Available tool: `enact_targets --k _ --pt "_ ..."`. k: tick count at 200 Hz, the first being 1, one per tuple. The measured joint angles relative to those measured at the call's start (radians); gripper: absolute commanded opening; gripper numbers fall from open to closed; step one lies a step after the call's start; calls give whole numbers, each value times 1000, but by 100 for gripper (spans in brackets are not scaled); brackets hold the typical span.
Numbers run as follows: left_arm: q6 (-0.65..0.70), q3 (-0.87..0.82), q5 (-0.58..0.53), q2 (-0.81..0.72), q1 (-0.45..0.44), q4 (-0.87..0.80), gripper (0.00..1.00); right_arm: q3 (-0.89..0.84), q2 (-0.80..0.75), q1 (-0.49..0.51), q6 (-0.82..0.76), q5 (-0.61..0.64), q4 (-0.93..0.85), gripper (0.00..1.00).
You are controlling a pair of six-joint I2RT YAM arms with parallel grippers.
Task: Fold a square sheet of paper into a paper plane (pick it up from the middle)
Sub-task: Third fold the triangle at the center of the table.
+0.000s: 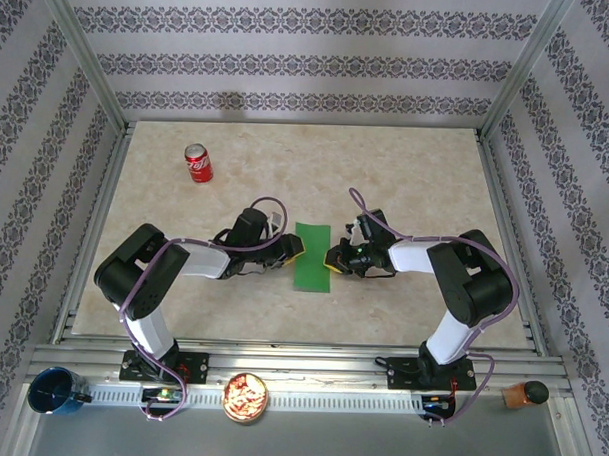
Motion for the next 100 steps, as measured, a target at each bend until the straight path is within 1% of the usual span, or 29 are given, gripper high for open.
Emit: enact_targets --k 52,69,100 --pt "-37 -33 6 0 0 15 31 3 0 0 -1 0 -8 11" --pt "-40 -33 6 0 0 22 27 4 0 0 -1 0 -10 11" --pt "-44 -33 6 1 0 22 16 4 0 0 -1 0 -10 11"
